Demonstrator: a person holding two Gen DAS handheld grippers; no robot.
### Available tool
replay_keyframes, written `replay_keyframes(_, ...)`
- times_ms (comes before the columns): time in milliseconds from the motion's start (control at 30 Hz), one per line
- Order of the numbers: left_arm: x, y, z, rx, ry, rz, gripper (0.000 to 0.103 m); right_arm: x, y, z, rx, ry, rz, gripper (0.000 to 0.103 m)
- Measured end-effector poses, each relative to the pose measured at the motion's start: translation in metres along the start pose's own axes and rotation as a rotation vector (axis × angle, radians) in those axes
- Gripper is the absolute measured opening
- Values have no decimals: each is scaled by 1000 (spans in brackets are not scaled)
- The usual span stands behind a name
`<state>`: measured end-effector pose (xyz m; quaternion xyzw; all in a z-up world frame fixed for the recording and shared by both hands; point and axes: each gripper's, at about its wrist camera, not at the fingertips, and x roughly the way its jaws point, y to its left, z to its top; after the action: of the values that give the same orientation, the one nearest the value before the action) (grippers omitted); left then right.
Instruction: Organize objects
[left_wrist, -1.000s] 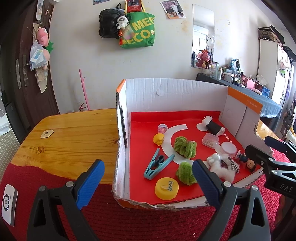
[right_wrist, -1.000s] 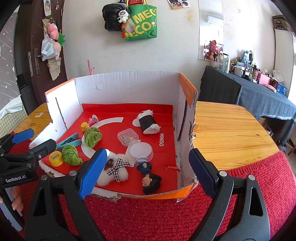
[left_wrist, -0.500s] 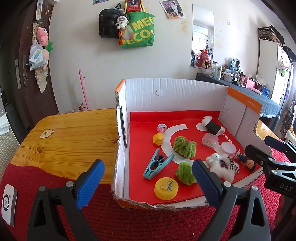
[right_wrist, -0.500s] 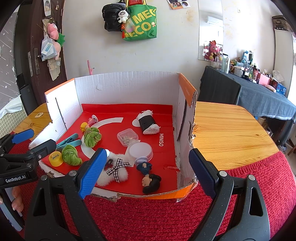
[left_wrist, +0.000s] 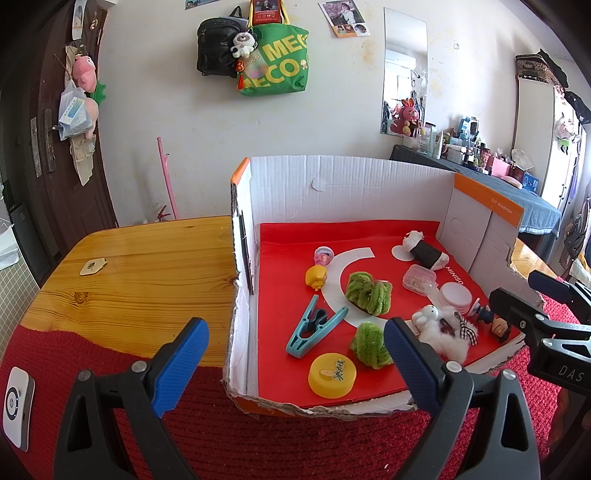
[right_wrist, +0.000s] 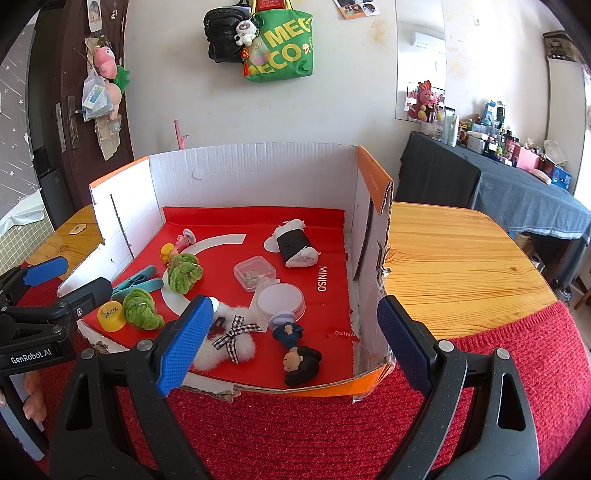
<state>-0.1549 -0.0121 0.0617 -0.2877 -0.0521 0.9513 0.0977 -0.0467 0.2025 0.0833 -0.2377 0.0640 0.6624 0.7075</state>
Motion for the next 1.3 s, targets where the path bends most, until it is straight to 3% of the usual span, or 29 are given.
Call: replay_keyframes(1300, -4, -3, 0, 3, -21, 15, 97, -3, -1, -2, -31, 1, 4, 92)
